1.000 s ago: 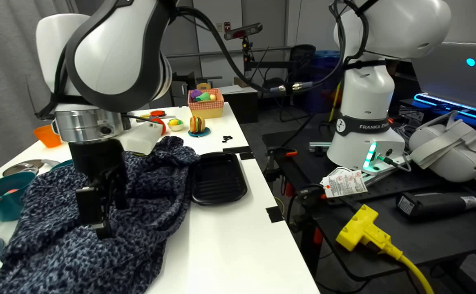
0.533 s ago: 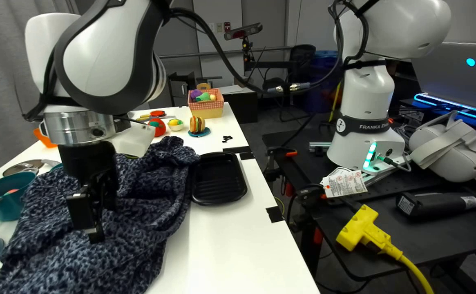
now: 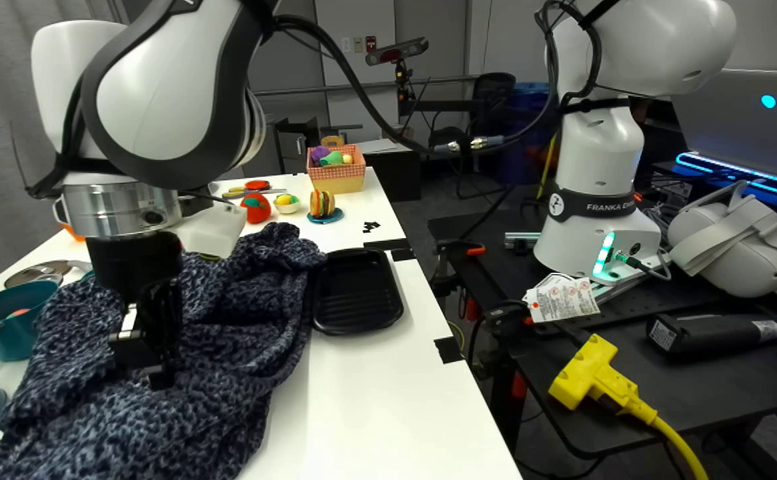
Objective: Unfold the the grey cloth on the table
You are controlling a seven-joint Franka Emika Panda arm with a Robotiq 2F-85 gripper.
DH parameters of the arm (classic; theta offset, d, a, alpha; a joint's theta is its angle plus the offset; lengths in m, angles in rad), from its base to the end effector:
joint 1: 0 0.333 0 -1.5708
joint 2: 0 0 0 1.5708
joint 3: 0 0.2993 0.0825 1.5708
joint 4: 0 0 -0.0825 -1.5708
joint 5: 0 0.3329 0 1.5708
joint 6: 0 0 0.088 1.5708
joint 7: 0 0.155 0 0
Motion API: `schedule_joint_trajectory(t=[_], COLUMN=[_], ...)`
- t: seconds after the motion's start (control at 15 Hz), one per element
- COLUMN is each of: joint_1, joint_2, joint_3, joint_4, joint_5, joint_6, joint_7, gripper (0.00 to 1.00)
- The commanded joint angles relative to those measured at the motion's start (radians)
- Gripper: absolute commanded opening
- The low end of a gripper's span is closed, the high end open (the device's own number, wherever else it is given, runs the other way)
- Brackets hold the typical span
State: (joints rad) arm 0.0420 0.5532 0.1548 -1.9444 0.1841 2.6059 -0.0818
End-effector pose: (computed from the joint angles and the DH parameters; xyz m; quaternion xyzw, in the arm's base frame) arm 0.5872 0.1159 0.1868 -0.9932 -0.0486 -0.0491 0.0940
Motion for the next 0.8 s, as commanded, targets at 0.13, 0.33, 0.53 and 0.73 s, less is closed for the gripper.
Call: schedule_joint_trajectory(t=[0.13, 0.33, 0.53, 0.73], joint_1=[0.043, 0.074, 0.089, 0.070], joint_2=[-0.031, -0.069, -0.110, -0.153], joint_3=[-0.015, 0.008, 0.060, 0.124], joint_4=[0.009, -0.010, -0.030, -0.046], joint_5=[-0.115, -0.187, -0.202, -0.167], joint_6=[-0.006, -0.010, -0.038, -0.096], joint_7=[-0.022, -0.058, -0.133, -0.238], gripper=[0.00, 0.01, 0.01, 0.01])
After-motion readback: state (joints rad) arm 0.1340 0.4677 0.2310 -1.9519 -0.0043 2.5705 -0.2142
